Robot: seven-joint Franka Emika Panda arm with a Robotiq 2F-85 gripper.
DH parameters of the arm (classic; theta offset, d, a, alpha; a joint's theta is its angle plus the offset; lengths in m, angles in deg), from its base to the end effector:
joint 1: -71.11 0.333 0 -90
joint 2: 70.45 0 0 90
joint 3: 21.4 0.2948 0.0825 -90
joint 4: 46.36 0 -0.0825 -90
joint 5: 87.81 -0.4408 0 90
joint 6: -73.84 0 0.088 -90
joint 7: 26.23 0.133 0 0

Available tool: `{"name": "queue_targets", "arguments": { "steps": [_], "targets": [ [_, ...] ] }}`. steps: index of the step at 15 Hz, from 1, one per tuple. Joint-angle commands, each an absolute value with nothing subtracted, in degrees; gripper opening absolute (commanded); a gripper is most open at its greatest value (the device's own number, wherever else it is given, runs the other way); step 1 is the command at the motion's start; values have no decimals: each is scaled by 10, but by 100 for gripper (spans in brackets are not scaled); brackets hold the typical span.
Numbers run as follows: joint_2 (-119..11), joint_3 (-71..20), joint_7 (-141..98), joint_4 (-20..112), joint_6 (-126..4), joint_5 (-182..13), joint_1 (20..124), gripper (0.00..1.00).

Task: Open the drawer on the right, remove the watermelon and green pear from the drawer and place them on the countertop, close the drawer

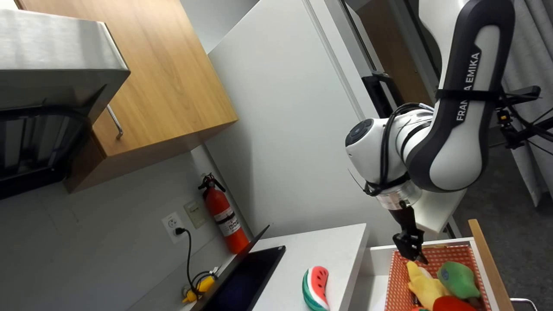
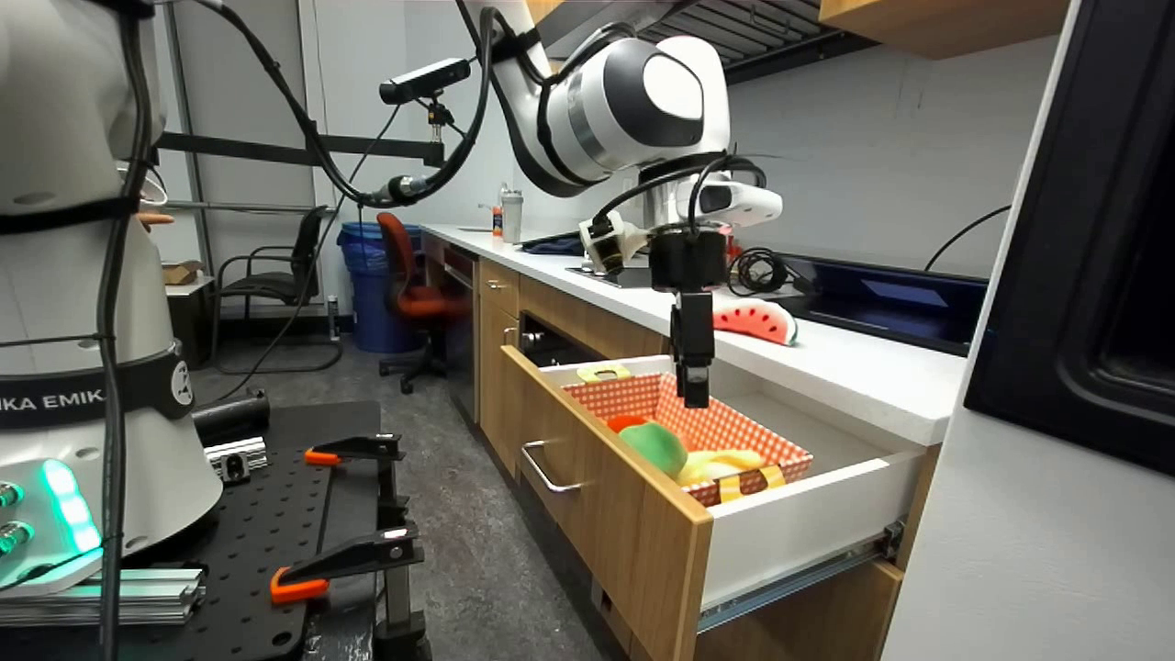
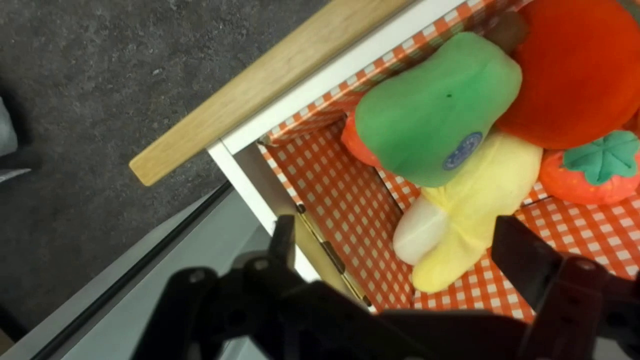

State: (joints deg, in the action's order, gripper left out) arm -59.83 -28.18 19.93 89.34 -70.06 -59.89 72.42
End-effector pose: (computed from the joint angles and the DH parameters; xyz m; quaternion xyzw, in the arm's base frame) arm 0.5287 -0.0570 0.1511 0.9583 -0.2430 0.0312 0.1470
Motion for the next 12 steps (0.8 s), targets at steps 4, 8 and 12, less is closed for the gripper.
{"name": "queue_targets", "arguments": {
  "steps": [4,8,12],
  "targets": [
    [-584,-279,182,894,-699,-690,722,100],
    [-570,-282,182,887,-702,-723,720,100],
    [-558,-284,179,878,-702,-750,719,89]
  ]
}}
